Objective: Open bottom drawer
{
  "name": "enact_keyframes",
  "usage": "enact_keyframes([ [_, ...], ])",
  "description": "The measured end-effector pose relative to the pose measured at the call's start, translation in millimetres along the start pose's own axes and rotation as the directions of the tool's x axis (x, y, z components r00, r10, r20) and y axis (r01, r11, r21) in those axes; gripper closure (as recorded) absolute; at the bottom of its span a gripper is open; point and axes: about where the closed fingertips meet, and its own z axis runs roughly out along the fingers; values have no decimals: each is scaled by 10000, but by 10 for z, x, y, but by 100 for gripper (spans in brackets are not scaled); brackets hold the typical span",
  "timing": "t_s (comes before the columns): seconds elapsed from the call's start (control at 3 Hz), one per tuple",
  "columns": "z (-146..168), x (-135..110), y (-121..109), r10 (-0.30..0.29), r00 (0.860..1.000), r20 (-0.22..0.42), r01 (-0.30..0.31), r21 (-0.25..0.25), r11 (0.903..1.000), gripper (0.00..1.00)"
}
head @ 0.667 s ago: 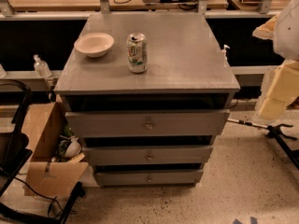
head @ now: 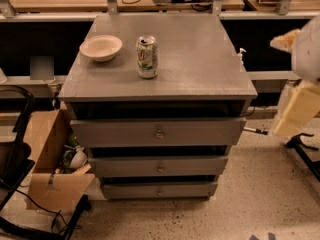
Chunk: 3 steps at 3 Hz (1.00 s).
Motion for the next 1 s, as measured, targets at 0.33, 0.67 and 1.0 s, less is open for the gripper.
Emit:
enact_keyframes([
  [0.33,326,218,38,-168,9995,274,152,584,9982,0],
  [0.67,640,455,136,-871,9961,103,851,1251,9885,0],
  [1.0,918,611,151,-1234,9922,-150,1239,2002,9719,0],
])
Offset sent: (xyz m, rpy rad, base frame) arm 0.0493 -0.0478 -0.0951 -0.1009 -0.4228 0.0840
